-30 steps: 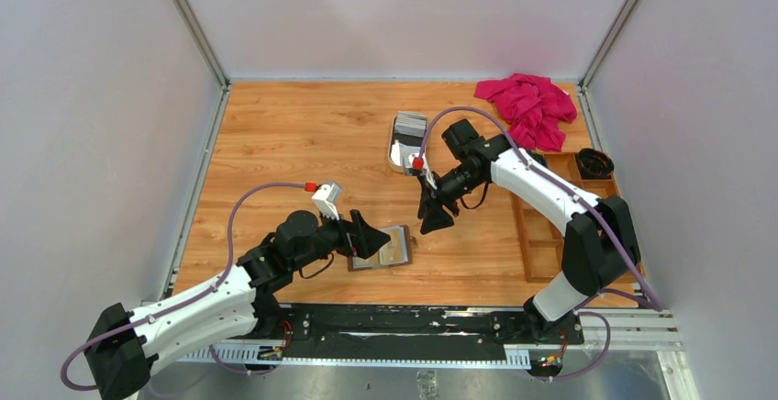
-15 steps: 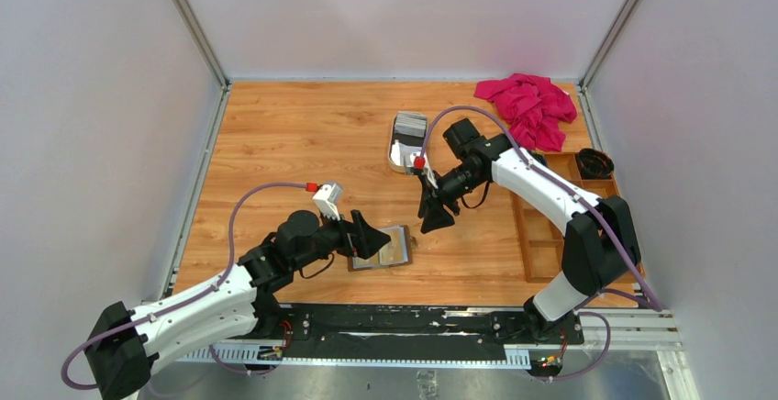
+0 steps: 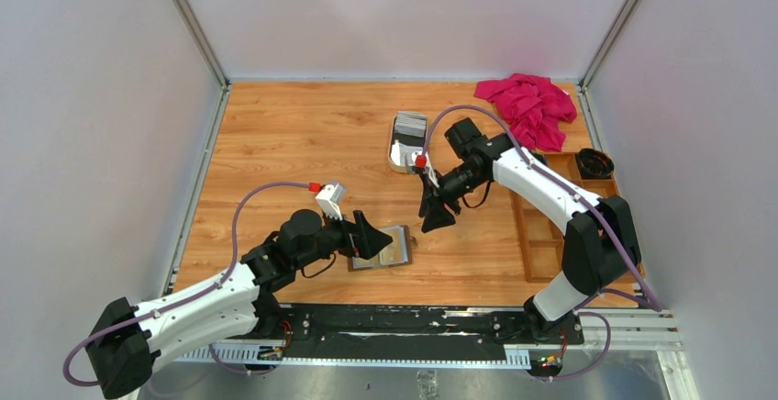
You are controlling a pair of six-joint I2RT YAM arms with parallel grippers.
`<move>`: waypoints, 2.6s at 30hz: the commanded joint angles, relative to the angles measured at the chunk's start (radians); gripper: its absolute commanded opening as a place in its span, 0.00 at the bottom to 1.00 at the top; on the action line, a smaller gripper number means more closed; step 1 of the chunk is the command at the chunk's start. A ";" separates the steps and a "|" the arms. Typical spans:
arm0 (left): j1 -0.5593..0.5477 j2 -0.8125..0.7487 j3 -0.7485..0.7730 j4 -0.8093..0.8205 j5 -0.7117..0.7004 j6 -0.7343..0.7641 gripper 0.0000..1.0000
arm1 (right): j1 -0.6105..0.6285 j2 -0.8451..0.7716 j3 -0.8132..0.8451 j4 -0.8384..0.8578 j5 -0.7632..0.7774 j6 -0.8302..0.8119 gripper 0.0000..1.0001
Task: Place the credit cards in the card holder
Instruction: Turn over the card slot in the card holder.
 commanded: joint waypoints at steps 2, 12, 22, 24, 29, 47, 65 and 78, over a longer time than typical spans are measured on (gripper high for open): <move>0.006 0.003 -0.012 0.029 0.011 -0.002 0.98 | -0.015 -0.025 -0.021 -0.029 -0.027 -0.018 0.51; 0.005 0.000 -0.011 0.029 0.011 -0.001 0.98 | -0.017 -0.025 -0.022 -0.029 -0.032 -0.020 0.51; 0.005 0.001 -0.012 0.028 0.011 0.002 0.99 | -0.018 -0.025 -0.022 -0.029 -0.034 -0.020 0.51; 0.006 0.001 -0.012 0.028 0.012 0.002 0.99 | -0.019 -0.025 -0.022 -0.029 -0.035 -0.019 0.51; 0.006 0.001 -0.012 0.028 0.014 0.001 0.99 | -0.020 -0.026 -0.024 -0.029 -0.037 -0.020 0.51; 0.005 0.003 -0.010 0.029 0.014 0.001 0.99 | -0.023 -0.026 -0.025 -0.029 -0.039 -0.021 0.51; 0.005 0.025 -0.006 0.038 0.022 0.001 0.99 | -0.034 -0.028 -0.026 -0.029 -0.044 -0.022 0.51; 0.005 0.027 -0.002 0.041 0.025 0.001 0.99 | -0.038 -0.029 -0.027 -0.029 -0.047 -0.024 0.51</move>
